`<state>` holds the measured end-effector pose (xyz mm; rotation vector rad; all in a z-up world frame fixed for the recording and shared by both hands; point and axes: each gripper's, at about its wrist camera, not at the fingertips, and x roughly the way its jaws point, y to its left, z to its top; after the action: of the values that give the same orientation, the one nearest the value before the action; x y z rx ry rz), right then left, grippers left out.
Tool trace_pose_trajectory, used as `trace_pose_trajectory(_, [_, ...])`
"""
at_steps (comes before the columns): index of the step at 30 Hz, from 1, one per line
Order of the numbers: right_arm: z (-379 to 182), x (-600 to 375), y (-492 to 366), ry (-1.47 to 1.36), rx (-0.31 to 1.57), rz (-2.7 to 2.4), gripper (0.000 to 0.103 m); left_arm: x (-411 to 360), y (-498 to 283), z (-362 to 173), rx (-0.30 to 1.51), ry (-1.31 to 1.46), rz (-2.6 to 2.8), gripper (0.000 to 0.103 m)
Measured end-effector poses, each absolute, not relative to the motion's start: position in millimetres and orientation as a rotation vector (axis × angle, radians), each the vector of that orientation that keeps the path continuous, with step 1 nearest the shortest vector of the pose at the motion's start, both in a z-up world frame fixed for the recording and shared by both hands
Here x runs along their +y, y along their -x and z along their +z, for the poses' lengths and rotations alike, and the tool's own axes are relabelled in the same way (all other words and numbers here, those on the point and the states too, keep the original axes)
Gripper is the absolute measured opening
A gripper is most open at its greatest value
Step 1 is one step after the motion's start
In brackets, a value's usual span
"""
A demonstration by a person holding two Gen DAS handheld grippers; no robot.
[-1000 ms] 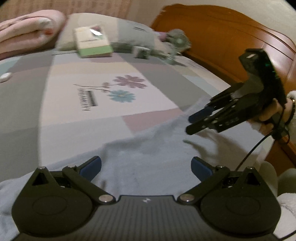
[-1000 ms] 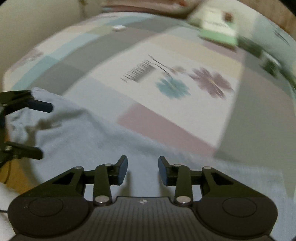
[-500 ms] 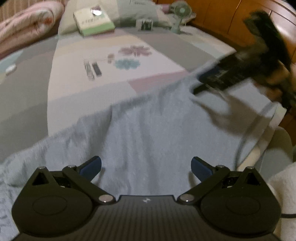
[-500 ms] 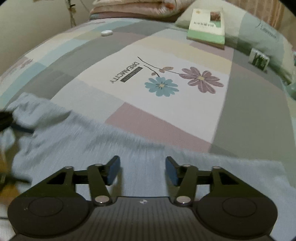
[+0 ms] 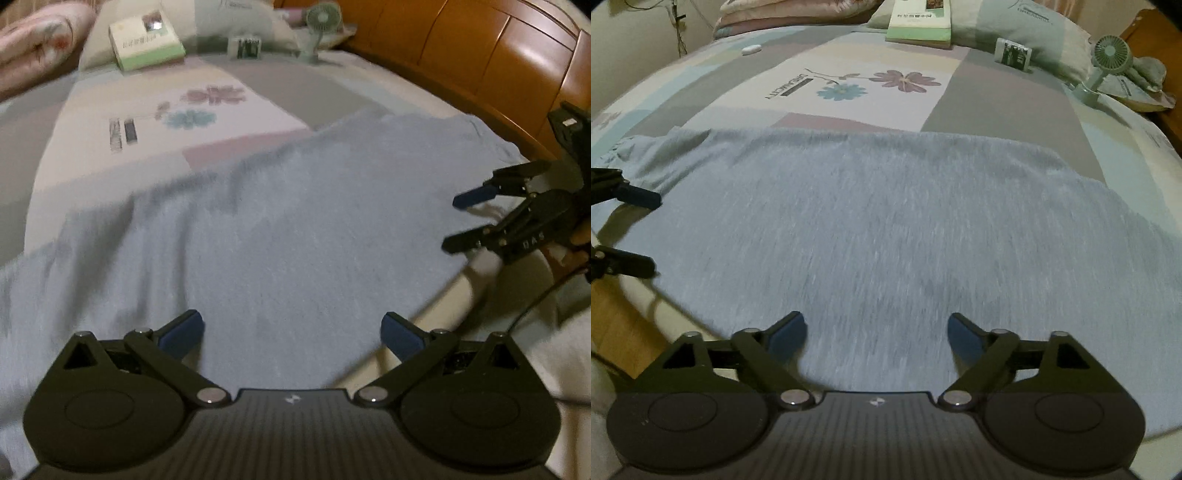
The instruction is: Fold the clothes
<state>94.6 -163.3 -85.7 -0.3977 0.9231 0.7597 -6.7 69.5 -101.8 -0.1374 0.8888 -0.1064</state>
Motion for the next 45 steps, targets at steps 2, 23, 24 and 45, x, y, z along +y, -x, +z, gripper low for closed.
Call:
trace_pose_trajectory(2, [-87.2,-169.5,-89.3,0.387,0.921,0.755,0.093,75.9,10.9,-97.3,0.882,0.162,-0.093,0.102])
trace_pose_trajectory(23, [-61.1,-144.0,-84.3,0.340,0.897,0.823,0.076,221.8,70.6,-64.7,0.724,0.404,0.303,0.102])
trace_pose_trajectory(24, [-58.3,-138.3,-81.0,0.362,0.883,0.850,0.073,223.9,72.5,-60.8,0.715,0.407,0.298,0.102])
trace_pose_trajectory(45, [-59.3,-111.1,-24.2,0.788,0.771,1.127,0.056,232.7,68.3,-39.2,0.808,0.407,0.285,0.102])
